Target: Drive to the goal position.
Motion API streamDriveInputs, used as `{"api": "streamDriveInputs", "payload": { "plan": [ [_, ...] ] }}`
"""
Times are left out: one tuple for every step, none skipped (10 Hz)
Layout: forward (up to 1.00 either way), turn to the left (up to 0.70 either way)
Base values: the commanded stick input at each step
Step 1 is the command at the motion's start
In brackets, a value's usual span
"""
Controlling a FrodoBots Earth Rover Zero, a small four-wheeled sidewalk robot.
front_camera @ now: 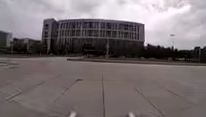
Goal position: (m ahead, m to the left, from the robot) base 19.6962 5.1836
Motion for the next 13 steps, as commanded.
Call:
{"api": "streamDriveInputs", "payload": {
  "plan": [
    [0.7, 0.35],
    [0.7, 0.35],
    [0.7, 0.35],
    [0.7, 0.35],
    [0.7, 0.35],
    [0.7, 0.35],
    [0.7, 0.35],
    [0.7, 0.35],
    [0.7, 0.35],
    [0.7, 0.03],
    [0.7, 0.0],
    [0.7, 0.0],
    [0.7, 0.0]
  ]
}}
